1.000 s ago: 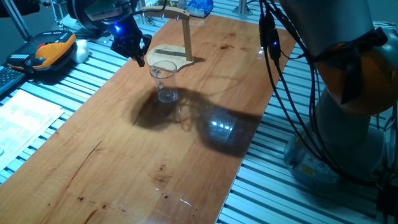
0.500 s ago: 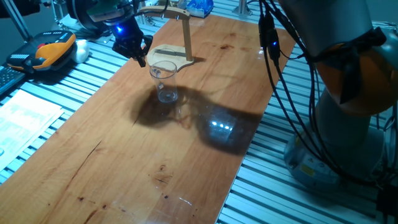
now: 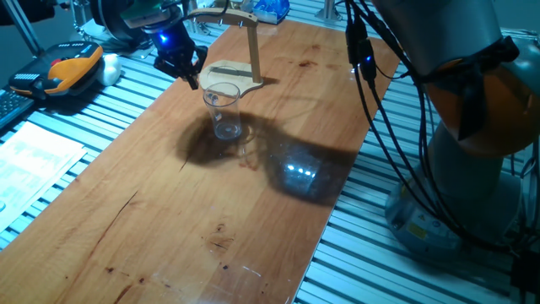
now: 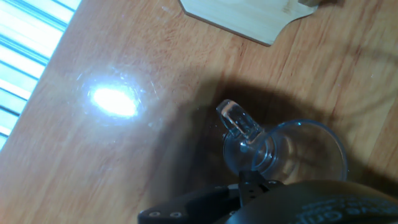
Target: Put the cup on the cup rack
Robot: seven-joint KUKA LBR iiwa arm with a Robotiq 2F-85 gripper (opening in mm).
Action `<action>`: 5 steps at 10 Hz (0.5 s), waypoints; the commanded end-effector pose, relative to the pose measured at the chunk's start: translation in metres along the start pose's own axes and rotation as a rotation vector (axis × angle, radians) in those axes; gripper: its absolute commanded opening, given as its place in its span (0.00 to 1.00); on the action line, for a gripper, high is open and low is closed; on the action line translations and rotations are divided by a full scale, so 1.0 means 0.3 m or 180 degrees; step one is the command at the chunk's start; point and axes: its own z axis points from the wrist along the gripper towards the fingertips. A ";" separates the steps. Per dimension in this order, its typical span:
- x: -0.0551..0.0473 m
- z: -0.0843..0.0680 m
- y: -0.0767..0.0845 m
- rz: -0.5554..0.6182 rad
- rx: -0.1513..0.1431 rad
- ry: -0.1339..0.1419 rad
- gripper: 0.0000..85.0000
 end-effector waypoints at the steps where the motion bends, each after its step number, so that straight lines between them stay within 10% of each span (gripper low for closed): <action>1: -0.003 0.011 0.001 -0.0017 -0.0001 -0.0021 0.00; 5: -0.007 0.025 0.004 -0.0034 -0.0015 -0.0045 0.00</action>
